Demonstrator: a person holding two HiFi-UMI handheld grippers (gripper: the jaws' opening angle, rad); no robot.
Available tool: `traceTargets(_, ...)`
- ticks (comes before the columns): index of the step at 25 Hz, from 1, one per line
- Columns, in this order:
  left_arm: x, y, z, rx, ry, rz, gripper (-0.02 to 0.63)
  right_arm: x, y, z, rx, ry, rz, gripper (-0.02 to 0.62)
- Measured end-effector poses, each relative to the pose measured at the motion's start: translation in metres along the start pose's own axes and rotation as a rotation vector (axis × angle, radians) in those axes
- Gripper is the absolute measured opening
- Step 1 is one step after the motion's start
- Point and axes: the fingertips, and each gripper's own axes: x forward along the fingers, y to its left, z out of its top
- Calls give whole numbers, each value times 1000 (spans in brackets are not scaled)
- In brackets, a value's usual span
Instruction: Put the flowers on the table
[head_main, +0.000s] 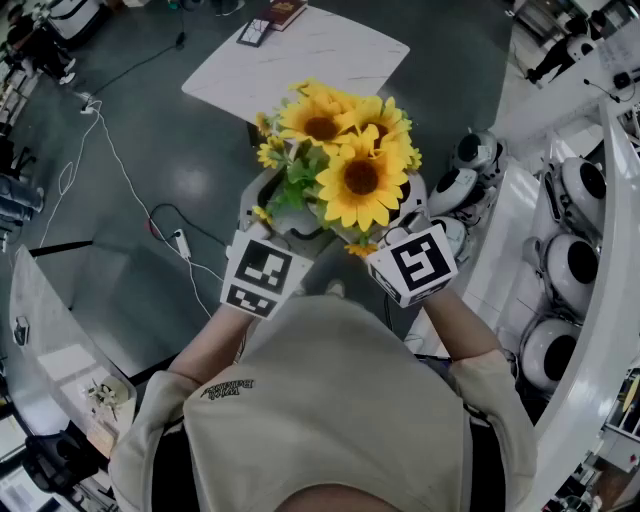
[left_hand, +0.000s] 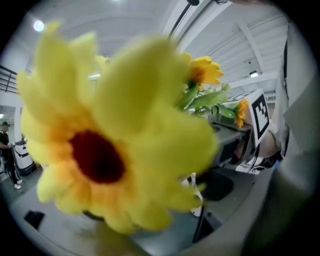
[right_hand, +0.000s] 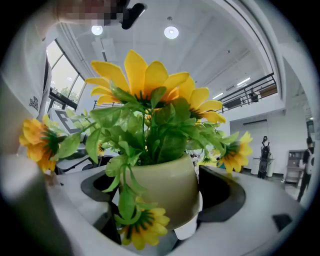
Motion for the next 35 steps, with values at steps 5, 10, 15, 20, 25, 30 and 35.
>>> traceTargets(5,-2,1,2,5,3,4,468,1,1,3,-5,-5,5,488)
traceTargets(10,-3,-1,2,-1,6,6,468,-1,2,3,1,-2,10,486)
traceTargets(15,-7,-1,3,1,9,7,468,0,4,5,17,5,12,488)
traceTargets(20,-8,-4,4,1,8,7,468,-5,4,5,21,4,8,488)
traceTargets(25,-4,-11,6,0,8,11,468,-11,1,5,16,-5,16,486)
traceTargets(30,12,-35,6,5,6,25,468,-34,-12,-7,20,-21,26,488)
traceTargets(35,21,-44,7,7,12,30,468,-43,-20,-13,22,-27,30,488)
